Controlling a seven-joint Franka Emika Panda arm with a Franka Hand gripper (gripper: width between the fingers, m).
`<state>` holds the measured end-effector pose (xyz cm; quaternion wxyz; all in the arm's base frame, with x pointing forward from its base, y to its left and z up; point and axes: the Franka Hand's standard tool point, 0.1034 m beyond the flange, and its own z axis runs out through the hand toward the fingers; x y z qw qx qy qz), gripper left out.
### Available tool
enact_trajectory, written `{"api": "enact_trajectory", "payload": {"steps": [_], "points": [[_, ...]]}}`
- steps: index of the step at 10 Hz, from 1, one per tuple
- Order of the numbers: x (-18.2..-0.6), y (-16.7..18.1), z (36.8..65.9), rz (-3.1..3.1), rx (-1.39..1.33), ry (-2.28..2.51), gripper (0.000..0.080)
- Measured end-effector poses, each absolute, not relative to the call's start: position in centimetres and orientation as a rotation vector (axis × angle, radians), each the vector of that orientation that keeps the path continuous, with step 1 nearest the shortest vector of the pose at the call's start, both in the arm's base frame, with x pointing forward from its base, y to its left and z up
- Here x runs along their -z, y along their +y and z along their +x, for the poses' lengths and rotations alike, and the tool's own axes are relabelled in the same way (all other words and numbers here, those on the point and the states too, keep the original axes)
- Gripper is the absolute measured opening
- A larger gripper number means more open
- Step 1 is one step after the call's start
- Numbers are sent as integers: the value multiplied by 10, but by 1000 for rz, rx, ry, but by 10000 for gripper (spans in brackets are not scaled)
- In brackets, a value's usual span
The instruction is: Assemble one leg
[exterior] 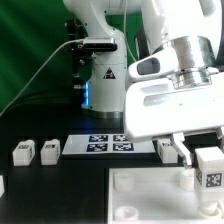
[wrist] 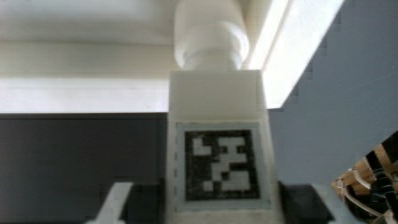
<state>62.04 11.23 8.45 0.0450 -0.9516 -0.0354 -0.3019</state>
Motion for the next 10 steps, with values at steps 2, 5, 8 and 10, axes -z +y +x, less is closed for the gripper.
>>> {"api": "enact_trajectory", "payload": {"steps": [2, 5, 8, 10], "points": [[-79, 112, 618, -2911, 912, -108, 292], [-78, 113, 617, -2900, 954, -107, 292], [-76, 114, 617, -2911, 900, -105, 343], [-74, 114, 616, -2915, 887, -106, 479]]}}
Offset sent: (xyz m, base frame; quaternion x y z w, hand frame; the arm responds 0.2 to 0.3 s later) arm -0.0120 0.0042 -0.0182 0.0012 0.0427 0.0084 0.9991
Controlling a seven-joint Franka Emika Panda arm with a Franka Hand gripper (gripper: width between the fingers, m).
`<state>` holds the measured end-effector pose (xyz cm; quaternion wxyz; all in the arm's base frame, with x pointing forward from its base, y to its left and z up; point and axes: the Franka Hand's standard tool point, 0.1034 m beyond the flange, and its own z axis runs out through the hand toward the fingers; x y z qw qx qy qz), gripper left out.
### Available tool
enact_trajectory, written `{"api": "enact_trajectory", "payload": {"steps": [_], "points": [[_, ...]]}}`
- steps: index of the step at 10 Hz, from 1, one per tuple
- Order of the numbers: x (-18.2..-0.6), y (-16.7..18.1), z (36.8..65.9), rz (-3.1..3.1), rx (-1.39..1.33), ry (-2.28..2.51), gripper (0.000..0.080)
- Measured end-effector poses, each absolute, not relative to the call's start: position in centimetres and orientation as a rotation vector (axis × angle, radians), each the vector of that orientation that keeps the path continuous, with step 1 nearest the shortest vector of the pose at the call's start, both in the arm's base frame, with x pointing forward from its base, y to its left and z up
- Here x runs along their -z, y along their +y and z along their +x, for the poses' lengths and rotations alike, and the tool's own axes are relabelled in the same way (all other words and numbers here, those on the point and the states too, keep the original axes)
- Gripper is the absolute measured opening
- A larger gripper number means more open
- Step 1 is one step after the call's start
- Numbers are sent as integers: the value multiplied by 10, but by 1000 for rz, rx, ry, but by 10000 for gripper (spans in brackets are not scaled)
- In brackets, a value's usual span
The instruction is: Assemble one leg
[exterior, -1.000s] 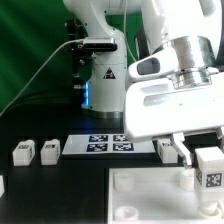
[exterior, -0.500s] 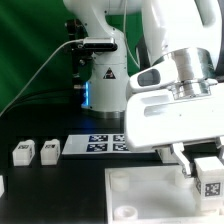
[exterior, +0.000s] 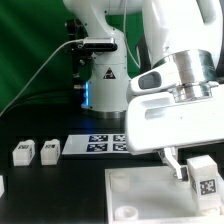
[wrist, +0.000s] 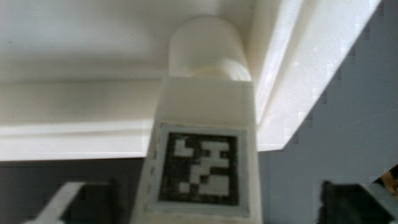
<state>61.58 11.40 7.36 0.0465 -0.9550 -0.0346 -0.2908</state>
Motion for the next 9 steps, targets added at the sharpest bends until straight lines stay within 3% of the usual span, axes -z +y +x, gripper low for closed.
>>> {"api": "enact_trajectory", "payload": {"steps": [1, 2, 9], "points": [[-73, 114, 616, -2915, 885, -106, 616], [-73, 114, 615, -2916, 884, -106, 639], [-72, 114, 615, -2917, 881, -106, 649]]}}
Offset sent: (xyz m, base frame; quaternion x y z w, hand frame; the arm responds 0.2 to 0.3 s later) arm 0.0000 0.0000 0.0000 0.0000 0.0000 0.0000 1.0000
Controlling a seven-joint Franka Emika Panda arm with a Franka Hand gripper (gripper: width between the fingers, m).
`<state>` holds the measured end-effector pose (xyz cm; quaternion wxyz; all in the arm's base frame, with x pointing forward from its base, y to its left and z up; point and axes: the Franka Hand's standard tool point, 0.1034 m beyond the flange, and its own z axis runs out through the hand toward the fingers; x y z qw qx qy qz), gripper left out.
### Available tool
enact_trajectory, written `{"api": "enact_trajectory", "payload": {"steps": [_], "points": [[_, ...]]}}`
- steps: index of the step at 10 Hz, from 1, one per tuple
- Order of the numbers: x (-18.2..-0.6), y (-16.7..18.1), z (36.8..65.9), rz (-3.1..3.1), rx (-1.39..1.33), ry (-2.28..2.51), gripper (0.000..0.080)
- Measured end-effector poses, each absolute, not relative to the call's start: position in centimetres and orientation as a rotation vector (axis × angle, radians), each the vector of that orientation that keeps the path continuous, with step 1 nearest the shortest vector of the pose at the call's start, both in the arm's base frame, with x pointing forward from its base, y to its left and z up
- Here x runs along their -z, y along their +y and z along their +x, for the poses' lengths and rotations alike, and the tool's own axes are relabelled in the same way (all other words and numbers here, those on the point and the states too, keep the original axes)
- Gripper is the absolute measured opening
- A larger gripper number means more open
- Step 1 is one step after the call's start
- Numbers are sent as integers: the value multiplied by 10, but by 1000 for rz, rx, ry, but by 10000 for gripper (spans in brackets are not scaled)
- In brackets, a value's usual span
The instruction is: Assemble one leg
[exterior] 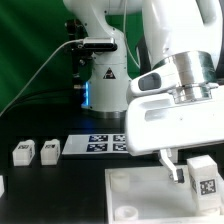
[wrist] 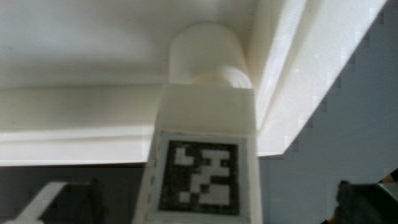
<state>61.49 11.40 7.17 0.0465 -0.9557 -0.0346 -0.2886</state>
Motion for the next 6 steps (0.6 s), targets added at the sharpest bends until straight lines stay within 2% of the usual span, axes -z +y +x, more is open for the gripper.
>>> {"api": "enact_trajectory", "payload": {"steps": [1, 4, 6], "points": [[-72, 114, 615, -2919, 868, -106, 649], [-93, 112, 626, -2939, 735, -96, 649], [-87, 112, 628, -2967, 510, -101, 649]]}}
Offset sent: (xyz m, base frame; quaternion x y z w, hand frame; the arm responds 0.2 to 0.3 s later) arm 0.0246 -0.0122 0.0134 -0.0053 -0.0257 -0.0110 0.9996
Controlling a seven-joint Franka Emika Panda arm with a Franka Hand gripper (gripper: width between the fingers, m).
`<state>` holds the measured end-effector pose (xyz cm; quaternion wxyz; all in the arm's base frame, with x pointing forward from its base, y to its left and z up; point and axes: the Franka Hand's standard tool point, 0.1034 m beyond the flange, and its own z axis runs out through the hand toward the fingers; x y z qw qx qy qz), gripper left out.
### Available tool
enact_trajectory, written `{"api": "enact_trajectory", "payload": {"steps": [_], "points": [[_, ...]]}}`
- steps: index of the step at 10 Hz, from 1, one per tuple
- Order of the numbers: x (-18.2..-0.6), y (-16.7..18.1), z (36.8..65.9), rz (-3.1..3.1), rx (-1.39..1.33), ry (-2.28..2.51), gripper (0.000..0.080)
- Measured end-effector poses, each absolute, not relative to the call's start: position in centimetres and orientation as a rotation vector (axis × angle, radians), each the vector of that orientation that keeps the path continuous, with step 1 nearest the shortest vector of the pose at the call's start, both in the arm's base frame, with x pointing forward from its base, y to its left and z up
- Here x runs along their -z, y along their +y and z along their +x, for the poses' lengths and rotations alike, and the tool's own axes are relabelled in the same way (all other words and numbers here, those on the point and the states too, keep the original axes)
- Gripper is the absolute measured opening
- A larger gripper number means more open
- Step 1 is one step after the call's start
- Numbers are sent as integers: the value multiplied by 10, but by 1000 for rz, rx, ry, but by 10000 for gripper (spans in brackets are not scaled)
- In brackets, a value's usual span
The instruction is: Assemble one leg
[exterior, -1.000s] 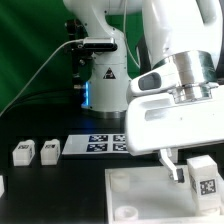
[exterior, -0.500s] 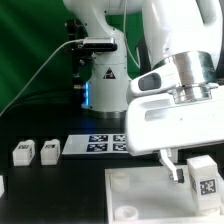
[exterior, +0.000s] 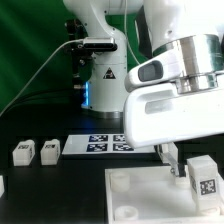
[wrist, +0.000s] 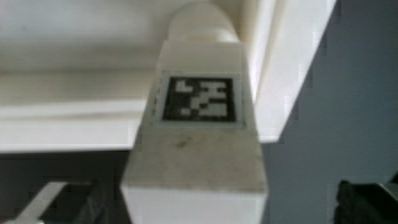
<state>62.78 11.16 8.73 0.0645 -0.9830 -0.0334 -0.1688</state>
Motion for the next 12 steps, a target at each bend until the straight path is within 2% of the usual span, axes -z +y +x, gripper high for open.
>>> {"api": "enact_trajectory", "payload": {"steps": [4, 7, 8, 9, 10, 12], "points": [[-82, 114, 616, -2957, -170, -124, 649], [-80, 116, 622, -2956, -173, -104, 649], [-80, 116, 622, -2956, -173, -104, 524], [-80, 116, 622, -2956, -173, -104, 342], [-80, 114, 622, -2958, -174, -101, 301], [-79, 113, 621, -2962, -182, -22, 299]]}}
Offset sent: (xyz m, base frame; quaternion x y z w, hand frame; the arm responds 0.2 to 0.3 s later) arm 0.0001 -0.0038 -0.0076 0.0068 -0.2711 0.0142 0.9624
